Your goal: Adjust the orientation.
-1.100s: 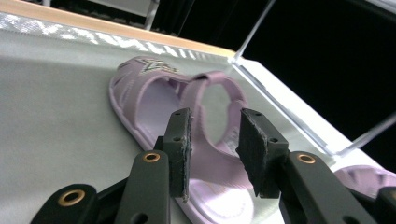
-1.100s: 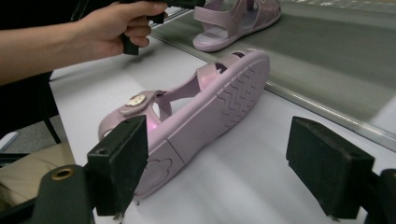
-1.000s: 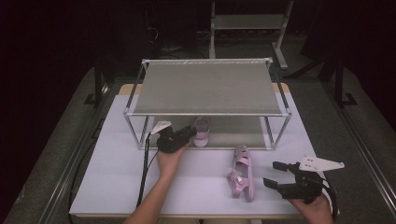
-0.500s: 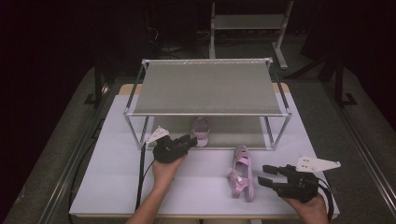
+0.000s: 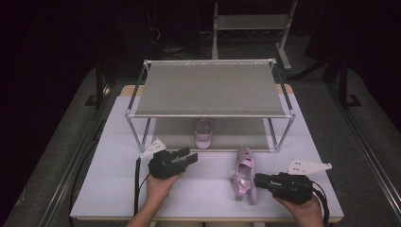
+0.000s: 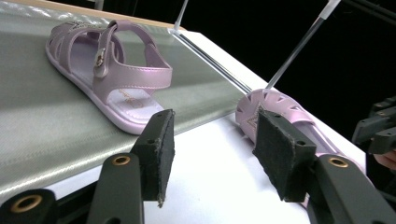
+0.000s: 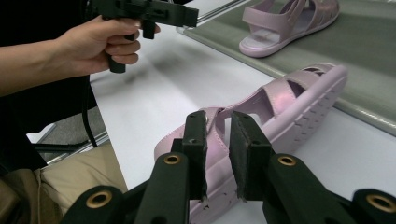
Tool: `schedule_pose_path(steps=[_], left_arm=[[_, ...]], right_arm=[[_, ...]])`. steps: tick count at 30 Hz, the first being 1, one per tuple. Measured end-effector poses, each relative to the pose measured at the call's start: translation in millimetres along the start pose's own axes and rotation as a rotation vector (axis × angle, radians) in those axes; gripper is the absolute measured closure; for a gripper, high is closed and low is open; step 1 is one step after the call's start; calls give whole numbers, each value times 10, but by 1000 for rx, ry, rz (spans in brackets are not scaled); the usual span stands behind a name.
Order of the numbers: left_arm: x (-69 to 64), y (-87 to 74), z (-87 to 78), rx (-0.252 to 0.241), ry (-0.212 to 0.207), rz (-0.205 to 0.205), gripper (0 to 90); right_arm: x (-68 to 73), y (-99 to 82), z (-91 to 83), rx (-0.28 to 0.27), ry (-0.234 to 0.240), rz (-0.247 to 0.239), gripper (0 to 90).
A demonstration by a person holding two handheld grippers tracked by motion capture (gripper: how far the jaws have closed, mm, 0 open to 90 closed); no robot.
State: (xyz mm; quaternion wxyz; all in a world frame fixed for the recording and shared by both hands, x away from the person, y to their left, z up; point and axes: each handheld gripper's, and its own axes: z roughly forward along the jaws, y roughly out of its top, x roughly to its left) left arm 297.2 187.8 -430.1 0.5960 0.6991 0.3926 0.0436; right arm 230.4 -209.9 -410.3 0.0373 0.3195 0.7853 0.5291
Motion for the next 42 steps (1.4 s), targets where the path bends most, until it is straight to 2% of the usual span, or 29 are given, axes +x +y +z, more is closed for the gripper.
schedule_pose_path(steps=[8, 10, 15, 22, 24, 29, 34, 38, 40, 42], left_arm=[[6, -37, -154, 1, -20, 9, 445], [11, -68, -197, 5, -26, 9, 439], [12, -98, -249, -1, -34, 2, 434], [21, -88, -291, -17, -44, 9, 432], [29, -96, -296, -22, -48, 2, 430], [24, -99, -321, -32, -32, 20, 433], [28, -101, -316, -25, -34, 24, 433], [33, -103, -326, -28, -30, 24, 433], [40, -107, -323, -25, -26, 27, 433], [32, -100, -322, -27, -27, 30, 433]], right_arm=[[45, 18, 122, 38, 0, -21, 813], [56, 7, 174, 76, -17, -39, 842], [62, 10, 173, 83, -27, -42, 852], [40, -8, 48, 66, -64, -36, 837], [-6, -29, -18, 59, -82, -15, 837], [-66, -78, -124, 62, -121, -2, 837], [-133, -129, -190, 68, -139, 19, 831], [-167, -147, -260, 34, -152, 41, 826], [-190, -160, -272, 40, -159, 51, 813], [-207, -175, -279, 37, -149, 63, 810]])
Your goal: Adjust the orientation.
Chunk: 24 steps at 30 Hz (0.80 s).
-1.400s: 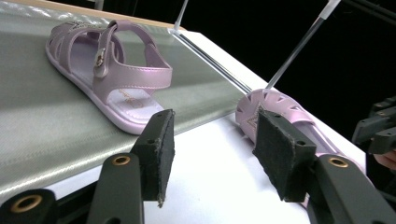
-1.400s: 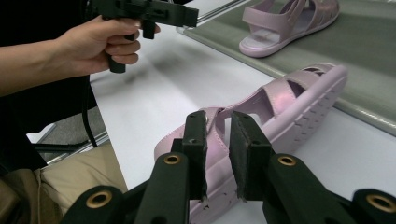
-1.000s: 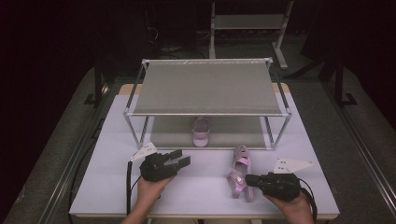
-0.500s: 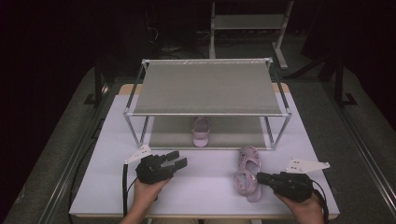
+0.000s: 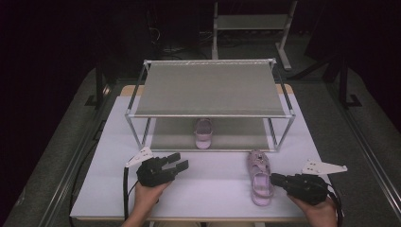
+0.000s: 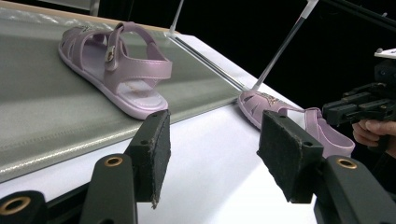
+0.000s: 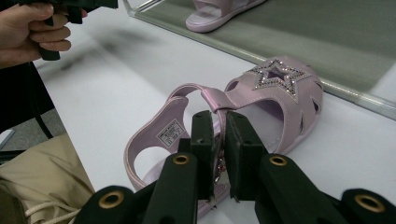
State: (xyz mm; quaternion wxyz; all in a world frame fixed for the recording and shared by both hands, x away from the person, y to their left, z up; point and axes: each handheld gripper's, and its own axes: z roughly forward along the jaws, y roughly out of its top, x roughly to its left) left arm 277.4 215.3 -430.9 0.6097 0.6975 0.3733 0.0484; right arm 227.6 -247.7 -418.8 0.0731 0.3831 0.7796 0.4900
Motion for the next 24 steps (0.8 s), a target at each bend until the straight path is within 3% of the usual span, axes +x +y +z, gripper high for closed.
schedule_pose_path(steps=[5, 8, 11, 13, 17, 18, 21, 24], left_arm=[[-4, -11, 0, 0, 2, 0, 433], [1, -1, -7, -1, 3, 3, 434], [-1, -1, -13, -8, 4, 1, 434], [3, -12, -10, -5, 7, -1, 434], [6, -8, 0, -1, 5, 3, 434], [-1, -7, -1, -3, 6, 5, 434], [2, -17, -1, 0, 6, 1, 434], [7, -12, -3, 0, 8, 7, 434]], right_arm=[[-1, 3, 2, -1, -7, -1, 781], [-5, 1, -14, 1, -17, 4, 696], [-7, -3, -32, -9, -21, 25, 627], [-12, -13, -43, -13, -18, 66, 581], [34, -11, -47, -22, -20, 95, 557], [80, -9, -46, -25, -45, 96, 537], [116, -16, -36, -33, -53, 109, 537], [129, -14, -1, 4, -72, 124, 529]])
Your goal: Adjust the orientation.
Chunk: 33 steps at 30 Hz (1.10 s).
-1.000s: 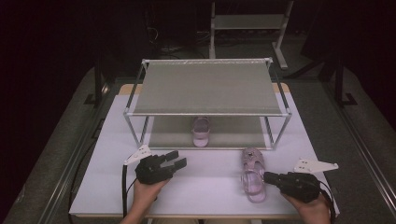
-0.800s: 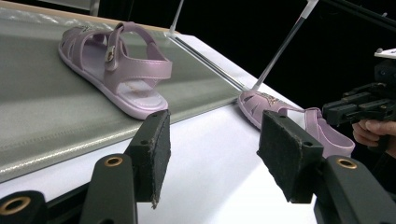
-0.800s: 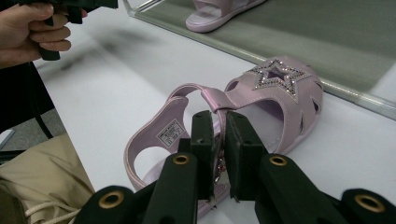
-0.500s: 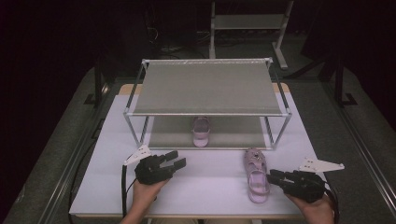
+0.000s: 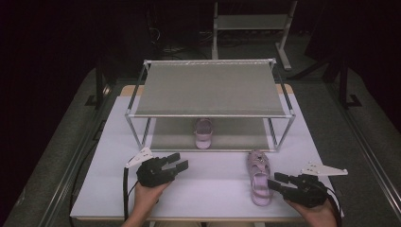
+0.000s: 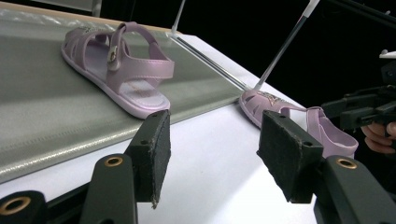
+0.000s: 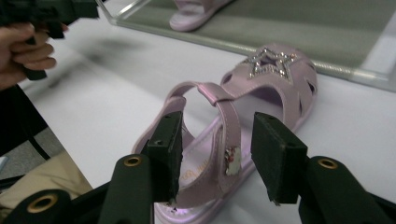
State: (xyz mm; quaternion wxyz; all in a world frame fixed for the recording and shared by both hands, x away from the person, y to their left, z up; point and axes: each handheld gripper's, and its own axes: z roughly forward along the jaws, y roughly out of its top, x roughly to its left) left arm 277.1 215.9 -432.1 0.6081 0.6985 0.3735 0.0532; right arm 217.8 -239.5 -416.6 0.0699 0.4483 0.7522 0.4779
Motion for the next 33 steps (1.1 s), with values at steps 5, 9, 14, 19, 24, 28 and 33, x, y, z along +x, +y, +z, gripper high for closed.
schedule_pose_path(steps=[5, 9, 14, 19, 24, 28, 33], left_arm=[[1, 4, -13, -5, 2, -1, 434], [3, 18, -11, -7, 2, 5, 434], [10, 1, -10, -1, 3, 2, 434], [-6, 18, -8, -7, 3, 7, 433], [6, 7, -4, 3, 6, 11, 433], [2, 16, -11, -3, 8, 15, 433], [11, 9, -15, 1, 10, 13, 431]], right_arm=[[9, -8, 35, 49, -29, 38, 560], [27, -23, 85, 86, -52, 43, 596], [47, -17, 118, 104, -75, 54, 668], [56, -12, 106, 116, -102, 73, 722], [25, -21, 92, 101, -104, 101, 767], [18, -22, 70, 91, -115, 110, 782], [-16, -30, 50, 63, -90, 148, 793]])
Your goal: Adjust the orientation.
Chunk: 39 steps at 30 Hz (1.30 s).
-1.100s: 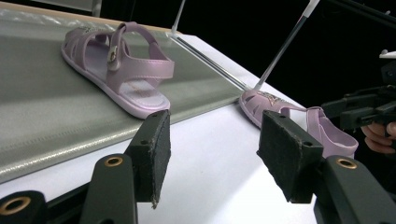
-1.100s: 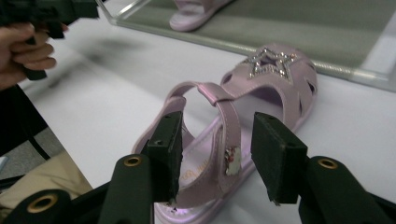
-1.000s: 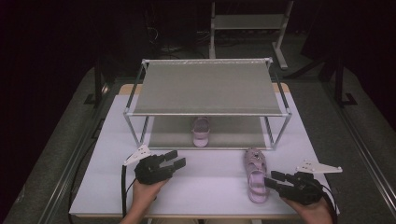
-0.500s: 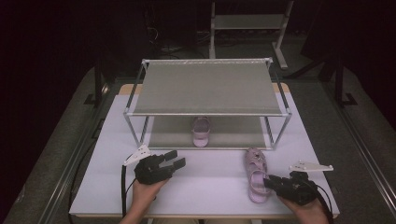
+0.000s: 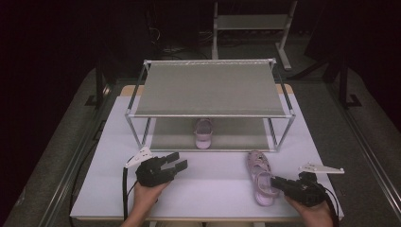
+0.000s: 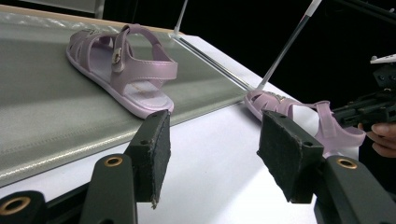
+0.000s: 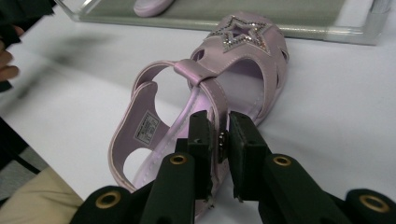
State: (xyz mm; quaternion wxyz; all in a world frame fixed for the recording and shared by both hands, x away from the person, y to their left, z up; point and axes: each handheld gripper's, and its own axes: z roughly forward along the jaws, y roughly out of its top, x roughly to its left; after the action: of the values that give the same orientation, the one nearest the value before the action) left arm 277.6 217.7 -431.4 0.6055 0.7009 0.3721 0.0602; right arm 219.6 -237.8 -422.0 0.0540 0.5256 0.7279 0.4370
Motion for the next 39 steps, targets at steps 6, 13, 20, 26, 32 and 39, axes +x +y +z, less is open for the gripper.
schedule_pose_path(steps=[6, 13, 20, 26, 32, 39], left_arm=[[-5, -1, -3, 0, 6, 3, 424], [9, 3, -13, -5, 7, -2, 422], [45, 2, -17, 2, 8, -3, 416], [48, 17, -44, -8, 15, -6, 409], [38, 24, -36, -5, 22, -1, 392], [25, 37, -21, -10, 21, 2, 378]], right_arm=[[-22, -2, -22, -21, 46, 43, 804], [2, 11, -11, -32, 68, 43, 823], [7, 8, 4, -40, 77, 56, 825], [29, 2, -7, -61, 96, 72, 825], [77, 7, -53, -88, 105, 71, 825], [126, 14, -50, -103, 119, 87, 825]])
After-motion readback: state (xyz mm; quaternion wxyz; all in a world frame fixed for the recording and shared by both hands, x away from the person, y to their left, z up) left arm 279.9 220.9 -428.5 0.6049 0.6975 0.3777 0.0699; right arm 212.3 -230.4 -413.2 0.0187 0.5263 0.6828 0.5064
